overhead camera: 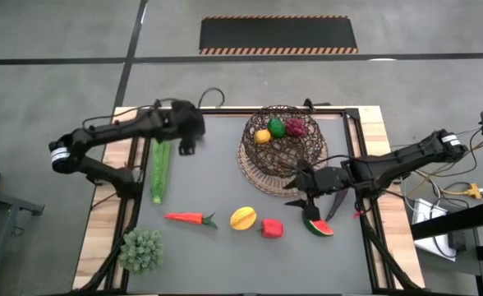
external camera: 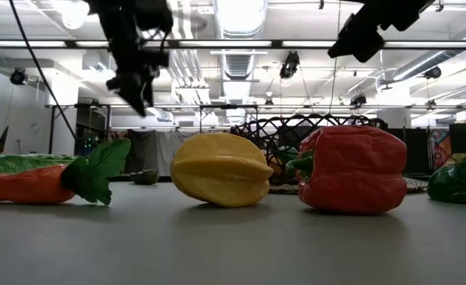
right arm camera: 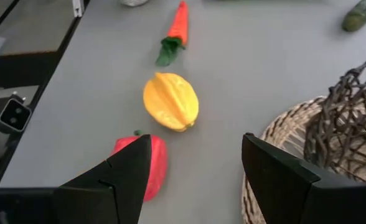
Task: Build produce basket
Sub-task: Put the green chili pepper into the basket
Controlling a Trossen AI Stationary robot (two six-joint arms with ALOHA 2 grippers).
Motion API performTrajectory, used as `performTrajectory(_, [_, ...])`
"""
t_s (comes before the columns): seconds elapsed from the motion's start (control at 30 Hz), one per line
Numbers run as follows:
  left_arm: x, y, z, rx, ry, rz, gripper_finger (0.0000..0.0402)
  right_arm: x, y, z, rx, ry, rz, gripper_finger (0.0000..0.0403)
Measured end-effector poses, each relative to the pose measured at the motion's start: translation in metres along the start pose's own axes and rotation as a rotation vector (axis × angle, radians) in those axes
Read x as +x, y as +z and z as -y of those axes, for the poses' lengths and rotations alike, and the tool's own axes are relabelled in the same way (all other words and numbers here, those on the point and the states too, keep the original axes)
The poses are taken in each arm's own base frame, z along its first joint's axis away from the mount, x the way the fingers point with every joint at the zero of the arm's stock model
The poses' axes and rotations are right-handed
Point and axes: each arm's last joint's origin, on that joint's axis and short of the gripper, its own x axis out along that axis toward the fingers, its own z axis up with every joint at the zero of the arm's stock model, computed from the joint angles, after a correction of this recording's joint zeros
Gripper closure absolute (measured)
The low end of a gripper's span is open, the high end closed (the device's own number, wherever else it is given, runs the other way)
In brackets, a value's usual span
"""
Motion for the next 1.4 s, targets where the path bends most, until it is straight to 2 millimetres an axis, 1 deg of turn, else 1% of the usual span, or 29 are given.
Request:
performTrajectory(0.1, [0.021,-0.011,-0.01,-0.005,-0.06,-0.062,0.0094,0.0,-0.001,-0.003,-0.007,0.01,-0.002,0.017])
performTrajectory(0.2, [0.04,-0.012,-0.014,-0.011,-0.105,-0.105,0.0102,0.0,-0.001,-0.004,-0.01,0.013,-0.003,0.017])
performTrajectory(0.4, [0.081,-0.003,-0.003,0.096,-0.179,-0.188,0.011,0.0,-0.002,-0.004,-0.01,0.012,-0.006,0.017])
performTrajectory(0.57, [0.114,0.001,0.005,0.184,-0.152,-0.274,0.011,0.001,-0.004,-0.003,-0.01,0.01,-0.011,0.017])
performTrajectory(0.7, [0.132,0.003,0.011,0.226,-0.151,-0.302,0.011,0.001,-0.004,-0.003,-0.01,0.01,-0.012,0.017])
performTrajectory(0.9, [0.146,0.004,0.012,0.226,-0.131,-0.316,0.011,0.001,-0.004,-0.003,-0.011,0.01,-0.013,0.017])
performTrajectory(1.17, [0.148,0.006,0.01,0.228,-0.114,-0.289,0.0112,0.001,-0.004,-0.003,-0.011,0.01,-0.013,0.017])
performTrajectory(1.27, [0.148,0.006,0.01,0.228,-0.124,-0.282,0.0126,0.001,-0.004,-0.003,-0.011,0.01,-0.013,0.017])
performTrajectory(1.4, [0.148,0.006,0.011,0.225,-0.138,-0.271,0.0168,0.001,-0.004,-0.003,-0.011,0.01,-0.013,0.017])
